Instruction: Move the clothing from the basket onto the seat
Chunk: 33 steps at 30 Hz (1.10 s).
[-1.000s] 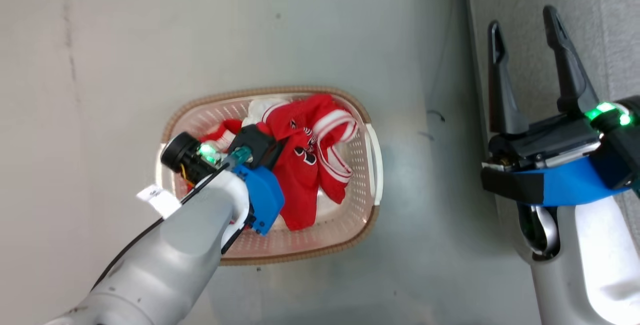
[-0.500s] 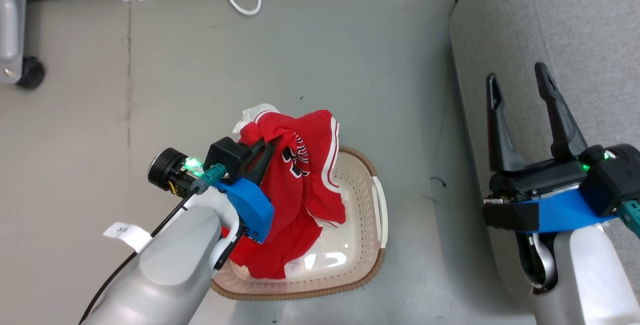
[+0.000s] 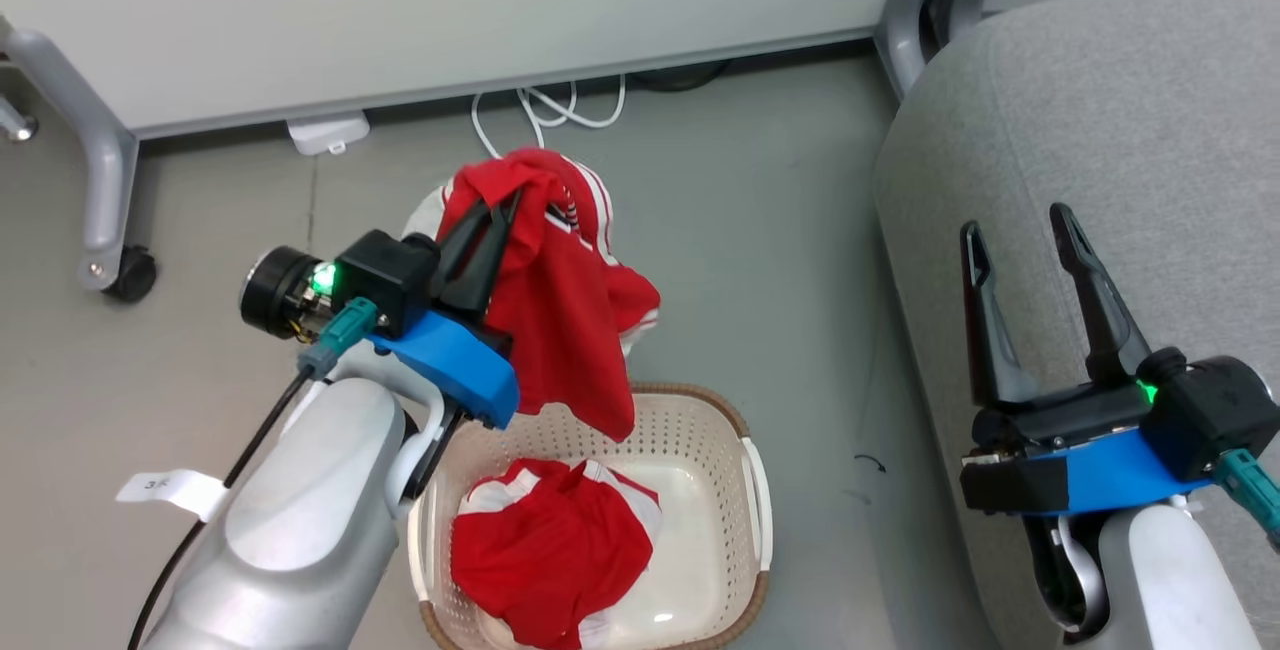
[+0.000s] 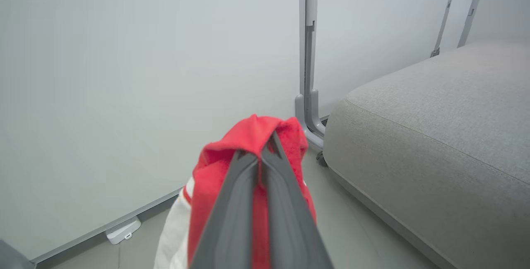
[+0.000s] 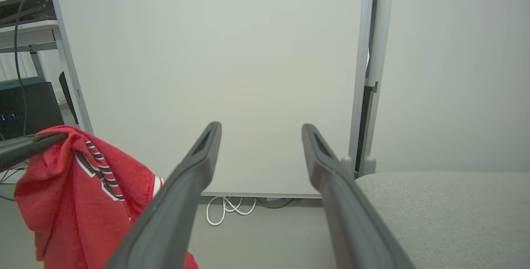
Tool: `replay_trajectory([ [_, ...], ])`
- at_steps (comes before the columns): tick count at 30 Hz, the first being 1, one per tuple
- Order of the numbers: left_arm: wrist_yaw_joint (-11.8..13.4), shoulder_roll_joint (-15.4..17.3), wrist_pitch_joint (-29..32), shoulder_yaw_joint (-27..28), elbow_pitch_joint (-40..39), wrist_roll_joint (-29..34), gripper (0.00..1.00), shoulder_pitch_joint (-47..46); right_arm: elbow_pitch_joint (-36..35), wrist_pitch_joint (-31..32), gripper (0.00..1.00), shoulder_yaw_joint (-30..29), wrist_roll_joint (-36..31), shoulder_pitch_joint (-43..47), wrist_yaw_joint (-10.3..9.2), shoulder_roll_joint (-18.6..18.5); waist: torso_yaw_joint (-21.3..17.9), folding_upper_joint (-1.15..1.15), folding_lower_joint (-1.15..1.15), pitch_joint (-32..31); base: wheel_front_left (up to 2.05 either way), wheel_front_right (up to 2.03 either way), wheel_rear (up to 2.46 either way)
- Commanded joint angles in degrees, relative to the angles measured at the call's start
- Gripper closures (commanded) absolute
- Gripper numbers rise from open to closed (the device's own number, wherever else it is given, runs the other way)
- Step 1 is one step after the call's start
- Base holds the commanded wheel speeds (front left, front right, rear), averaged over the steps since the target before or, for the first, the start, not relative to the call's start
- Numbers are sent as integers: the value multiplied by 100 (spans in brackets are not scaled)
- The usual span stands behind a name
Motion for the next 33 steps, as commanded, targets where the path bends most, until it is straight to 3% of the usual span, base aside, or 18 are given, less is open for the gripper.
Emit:
replay_trajectory([
  [1,-30,-12,-28,60,-72,30,100,52,11,-20,0,-2,20,100,3,-22,-24,0,1,-112,0,0,0],
  [13,-146,-222,-27,120,-675,-32,100,-353,28,-20,0,-6,107,283,3,-22,-48,0,1,-433,0,0,0],
  [24,-138,-346,-26,-721,-1041,-445,100,-739,1,-20,0,-35,174,398,3,-22,-47,0,1,-556,0,0,0],
  [33,-139,-368,-23,-1006,-1089,-545,100,-834,-121,-20,0,51,100,305,3,-22,-66,0,1,-534,0,0,0],
])
